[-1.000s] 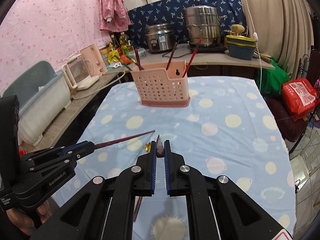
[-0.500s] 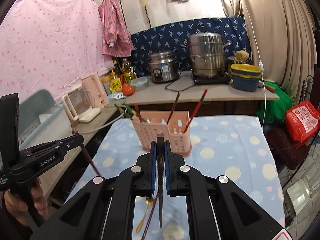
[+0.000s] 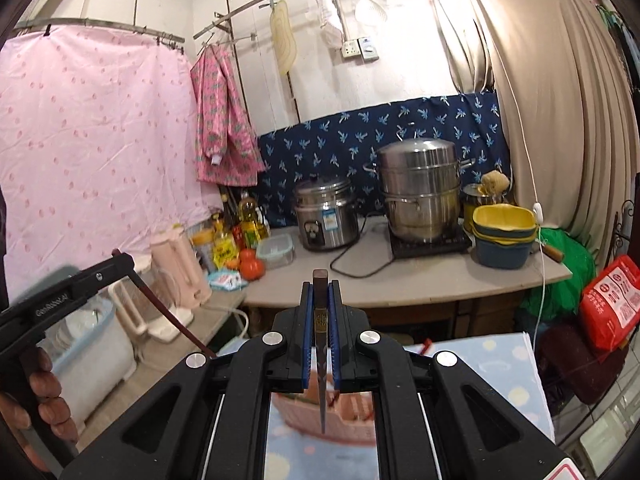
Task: Organize utensils
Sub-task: 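Lift both held chopsticks and carry them over the pink caddy, then open both tools to drop the chopsticks into the pink caddy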
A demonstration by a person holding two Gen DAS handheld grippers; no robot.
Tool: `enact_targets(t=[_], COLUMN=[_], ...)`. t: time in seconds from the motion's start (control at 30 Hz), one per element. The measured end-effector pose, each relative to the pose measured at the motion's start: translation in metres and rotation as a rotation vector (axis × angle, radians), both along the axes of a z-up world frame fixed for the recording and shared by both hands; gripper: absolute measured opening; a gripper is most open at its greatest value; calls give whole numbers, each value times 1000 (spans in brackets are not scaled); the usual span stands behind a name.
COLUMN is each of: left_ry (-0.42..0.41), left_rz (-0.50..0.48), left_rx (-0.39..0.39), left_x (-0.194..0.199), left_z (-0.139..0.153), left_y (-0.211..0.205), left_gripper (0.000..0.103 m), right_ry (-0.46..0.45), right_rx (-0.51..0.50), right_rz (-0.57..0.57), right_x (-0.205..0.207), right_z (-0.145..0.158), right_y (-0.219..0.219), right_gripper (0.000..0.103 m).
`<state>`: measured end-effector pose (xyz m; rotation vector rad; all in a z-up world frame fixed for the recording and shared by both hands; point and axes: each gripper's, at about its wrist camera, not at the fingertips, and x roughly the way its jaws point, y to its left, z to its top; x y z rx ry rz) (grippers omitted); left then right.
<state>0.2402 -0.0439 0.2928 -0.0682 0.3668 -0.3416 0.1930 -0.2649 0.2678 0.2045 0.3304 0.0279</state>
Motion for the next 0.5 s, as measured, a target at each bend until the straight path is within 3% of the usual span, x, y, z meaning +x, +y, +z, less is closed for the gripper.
enact_targets(t=[0.2, 0.5], left_ry=[-43, 52], left_rz=[17, 24], left_rx=[-5, -3], left_x=[40, 89], left_z=[10, -48], left_y=[-13, -19], left_gripper=[7, 7], right_ry=[2, 112], right_rx=[12, 10], right_rz=[-3, 22], right_x=[44, 82], right_z=[-3, -59], right_y=[0, 12], right_gripper=[7, 7])
